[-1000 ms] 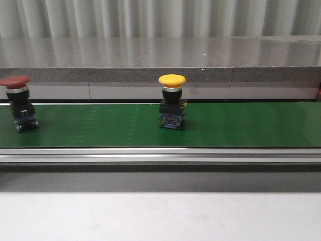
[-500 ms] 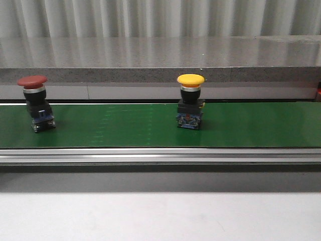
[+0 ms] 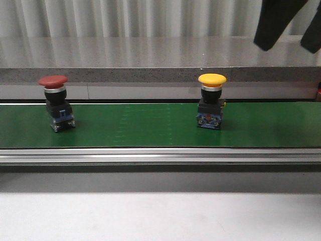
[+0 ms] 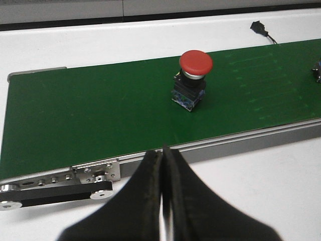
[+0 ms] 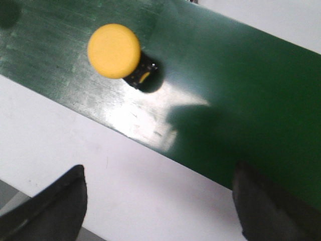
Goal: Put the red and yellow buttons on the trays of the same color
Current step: 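Set the red button on the belt and lower the right gripper toward yellow button, then grasp the arriving yellow button at the belt end with the right gripper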
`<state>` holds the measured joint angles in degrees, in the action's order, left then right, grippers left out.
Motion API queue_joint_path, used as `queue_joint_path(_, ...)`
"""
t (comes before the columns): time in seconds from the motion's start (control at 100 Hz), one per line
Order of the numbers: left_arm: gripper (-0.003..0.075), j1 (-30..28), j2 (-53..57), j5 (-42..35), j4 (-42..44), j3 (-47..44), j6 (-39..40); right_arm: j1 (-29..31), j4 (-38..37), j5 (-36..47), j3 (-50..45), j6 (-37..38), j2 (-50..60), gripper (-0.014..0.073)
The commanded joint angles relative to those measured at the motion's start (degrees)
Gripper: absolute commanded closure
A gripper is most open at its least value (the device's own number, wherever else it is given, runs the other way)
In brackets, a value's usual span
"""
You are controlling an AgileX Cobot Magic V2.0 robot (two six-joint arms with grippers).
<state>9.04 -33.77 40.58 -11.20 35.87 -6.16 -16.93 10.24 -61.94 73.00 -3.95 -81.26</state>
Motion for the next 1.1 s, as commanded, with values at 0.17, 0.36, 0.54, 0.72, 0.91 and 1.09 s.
queue_joint_path(0.17, 0.074, 0.56, -0.01, -3.65, -1.09, 1.49, 0.1, -1.0, 1.13, -2.34, 7.3, -6.7, -7.52, 0.0)
queue_joint_path(0.36, 0.074, 0.56, -0.01, -3.65, -1.09, 1.49, 0.1, -1.0, 4.65, -1.83, 9.63, -20.04, -11.68, 0.0)
queue_joint_path(0.54, 0.074, 0.56, -0.01, -3.65, -1.09, 1.49, 0.1, -0.92, 4.6, 0.94, 10.08, -23.79, -14.82, 0.0)
queue_joint_path(0.72, 0.074, 0.56, -0.01, -3.65, -1.09, 1.49, 0.1, -0.79, 3.97, 4.92, 10.08, -25.15, -17.17, 0.0055)
queue_joint_path(0.91, 0.074, 0.56, -0.01, -3.65, -1.09, 1.49, 0.1, -0.15, 3.97, 5.24, 10.08, -25.15, -17.55, 0.0399)
queue_joint_path(1.09, 0.074, 0.56, -0.01, -3.65, -1.09, 1.49, 0.1, 0.13, 3.97, 5.43, 10.08, -25.15, -17.49, 0.0516)
